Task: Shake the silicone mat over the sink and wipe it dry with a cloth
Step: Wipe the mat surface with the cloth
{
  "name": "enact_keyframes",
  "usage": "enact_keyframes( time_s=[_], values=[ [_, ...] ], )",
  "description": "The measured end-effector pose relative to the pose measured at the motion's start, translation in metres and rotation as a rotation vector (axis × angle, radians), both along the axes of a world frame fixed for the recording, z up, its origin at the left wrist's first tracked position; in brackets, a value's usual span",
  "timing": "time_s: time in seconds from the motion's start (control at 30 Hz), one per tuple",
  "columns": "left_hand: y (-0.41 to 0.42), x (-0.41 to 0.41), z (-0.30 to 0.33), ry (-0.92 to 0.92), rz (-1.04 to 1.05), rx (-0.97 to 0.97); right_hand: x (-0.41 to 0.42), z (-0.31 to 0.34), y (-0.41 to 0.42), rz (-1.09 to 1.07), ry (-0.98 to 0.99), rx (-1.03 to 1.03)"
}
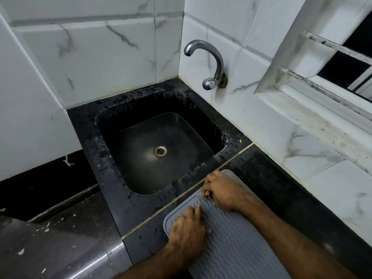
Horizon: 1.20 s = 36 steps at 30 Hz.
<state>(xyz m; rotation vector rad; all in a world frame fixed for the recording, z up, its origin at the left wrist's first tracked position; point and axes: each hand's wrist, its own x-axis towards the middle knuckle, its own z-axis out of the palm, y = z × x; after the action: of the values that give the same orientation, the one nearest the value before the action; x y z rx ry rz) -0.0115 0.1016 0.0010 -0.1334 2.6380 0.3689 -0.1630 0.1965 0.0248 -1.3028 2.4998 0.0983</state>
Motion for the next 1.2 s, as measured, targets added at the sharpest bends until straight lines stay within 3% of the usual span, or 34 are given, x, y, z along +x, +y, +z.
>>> enact_keyframes(
  time_s=[0.2, 0.37, 0.53, 0.63, 0.8, 1.07, 1.2],
  values=[
    [-0.003, -0.002, -0.001, -0.010, 0.030, 0.062, -0.022, 0.005, 0.008, -0.211, 0.093, 0.055],
    [-0.002, -0.003, 0.001, 0.009, 0.072, 0.099, 0.005, -0.006, -0.001, -0.052, 0.034, 0.003],
    [-0.004, -0.002, 0.002, 0.018, 0.118, 0.142, -0.017, 0.006, 0.012, -0.260, 0.049, -0.001],
    [-0.005, -0.010, 0.006, 0.047, -0.014, 0.032, -0.014, 0.007, 0.011, -0.231, 0.035, -0.055],
    [-0.005, -0.023, -0.009, 0.251, -0.212, -0.037, -0.010, 0.003, 0.016, -0.133, 0.026, -0.109],
    [-0.006, -0.027, -0.038, 0.145, -0.311, -0.054, -0.019, -0.009, 0.023, -0.167, 0.049, -0.082],
    [-0.006, -0.028, -0.035, 0.124, -0.300, -0.034, -0.047, -0.002, 0.029, -0.315, 0.092, -0.018]
  ],
)
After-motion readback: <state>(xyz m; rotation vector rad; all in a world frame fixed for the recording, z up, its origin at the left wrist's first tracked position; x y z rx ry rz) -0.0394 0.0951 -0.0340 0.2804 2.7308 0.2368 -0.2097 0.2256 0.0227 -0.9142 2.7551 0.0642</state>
